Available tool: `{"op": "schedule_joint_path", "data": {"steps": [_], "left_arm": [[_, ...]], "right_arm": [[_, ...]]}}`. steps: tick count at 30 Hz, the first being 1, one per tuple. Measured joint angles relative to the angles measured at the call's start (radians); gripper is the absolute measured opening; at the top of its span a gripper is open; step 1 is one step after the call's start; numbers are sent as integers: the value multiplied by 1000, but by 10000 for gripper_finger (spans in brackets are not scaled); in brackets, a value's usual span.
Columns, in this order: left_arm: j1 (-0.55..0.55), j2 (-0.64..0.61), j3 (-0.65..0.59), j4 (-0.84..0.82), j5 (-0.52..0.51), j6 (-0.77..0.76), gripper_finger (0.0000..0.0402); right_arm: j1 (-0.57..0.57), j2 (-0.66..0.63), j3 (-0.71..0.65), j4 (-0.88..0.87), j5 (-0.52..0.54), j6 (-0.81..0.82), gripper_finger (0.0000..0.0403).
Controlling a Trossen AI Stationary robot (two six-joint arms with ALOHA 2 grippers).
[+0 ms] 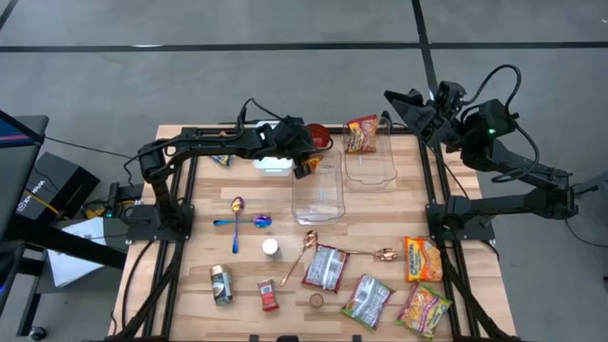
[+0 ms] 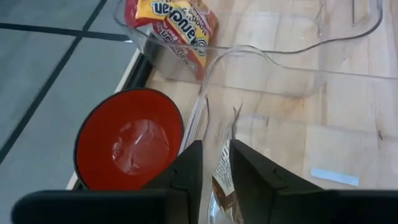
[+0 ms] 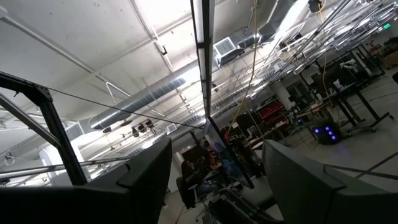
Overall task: Pick & Place Food Item
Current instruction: Put the white spice bottle into the left transparent bin
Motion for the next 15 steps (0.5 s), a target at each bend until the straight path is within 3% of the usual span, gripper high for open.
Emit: {"op": "schedule_joint_path", "data": {"steps": [11, 15], "left_arm": [[0, -114, -1, 42, -36, 9, 92], [3, -208, -1, 40, 80, 0, 93]], "right_arm": [[2, 0, 0, 2, 0, -1, 244], [2, 0, 0, 2, 0, -8, 244]]}}
